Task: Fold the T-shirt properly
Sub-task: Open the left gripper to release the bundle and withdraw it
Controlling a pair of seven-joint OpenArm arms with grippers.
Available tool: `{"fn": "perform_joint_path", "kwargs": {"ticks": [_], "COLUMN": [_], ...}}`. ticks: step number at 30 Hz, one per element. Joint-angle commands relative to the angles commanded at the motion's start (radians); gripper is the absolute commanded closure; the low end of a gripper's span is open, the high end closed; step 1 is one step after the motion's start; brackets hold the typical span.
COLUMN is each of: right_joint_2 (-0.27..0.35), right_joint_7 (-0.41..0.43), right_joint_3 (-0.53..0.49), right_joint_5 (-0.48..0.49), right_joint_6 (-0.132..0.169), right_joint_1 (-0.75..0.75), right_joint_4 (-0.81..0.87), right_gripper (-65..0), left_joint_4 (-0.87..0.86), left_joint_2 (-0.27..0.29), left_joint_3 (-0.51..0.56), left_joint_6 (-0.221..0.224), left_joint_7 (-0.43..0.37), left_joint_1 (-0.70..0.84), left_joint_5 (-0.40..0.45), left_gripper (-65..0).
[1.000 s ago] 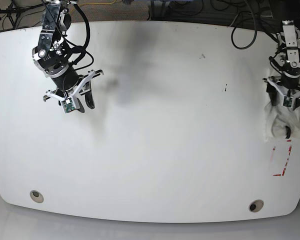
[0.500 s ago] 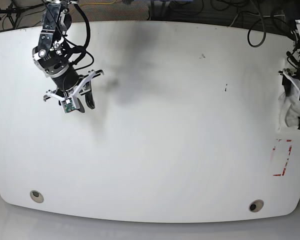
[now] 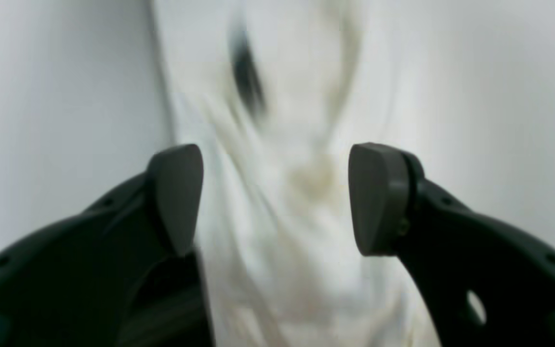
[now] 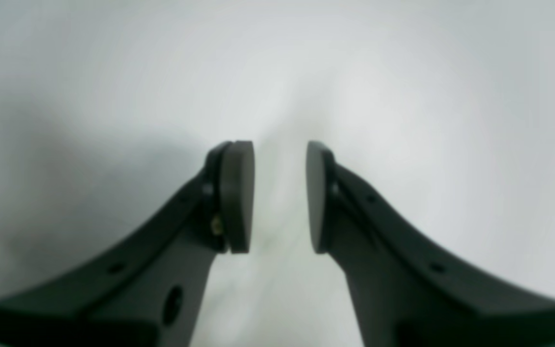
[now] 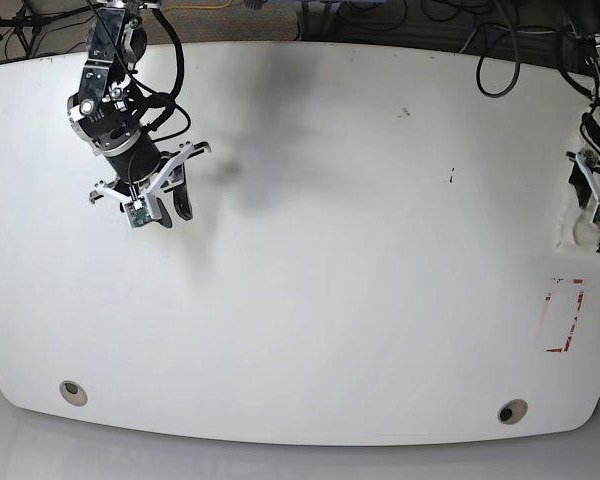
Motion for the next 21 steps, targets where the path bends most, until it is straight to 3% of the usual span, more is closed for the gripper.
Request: {"fn": "perform_joint_path", "kwargs": {"ticks": [5, 11, 15, 21], "right_joint_2": [0.006, 0.026, 0.038, 0.037], "right_joint_7": [0.025, 0.170, 0.311, 0.477], "right_joint_3": [0.017, 0.034, 0.078, 0.140], "right_joint_5": [-0.009, -0.009, -0.009, -0.008], "right_joint_6": [0.026, 0.032, 0.032, 0.031], "right_joint_1": [0.026, 0.021, -0.002, -0.058], "right_joint_4": [-0.009, -0.068, -0.143, -0.250], "right_gripper": [-17.4, -17.4, -17.4, -17.3], "left_joint_4": [0.126, 0.176, 0.175, 0.175], "left_joint_2": [0.072, 0.209, 0.315, 0.422], "left_joint_3": [0.048, 0.127, 0.150, 0.183], "left_joint_6": [0.005, 0.026, 0.097, 0.144], "left_joint_7": [0.020, -0.005, -0.135, -0.347], "left_joint_1": [-0.038, -0.038, -0.009, 0.112], "left_joint_5": [-0.008, -0.008, -0.005, -0.005], "left_gripper": [-44.0, -41.4, -34.7, -36.9]}}
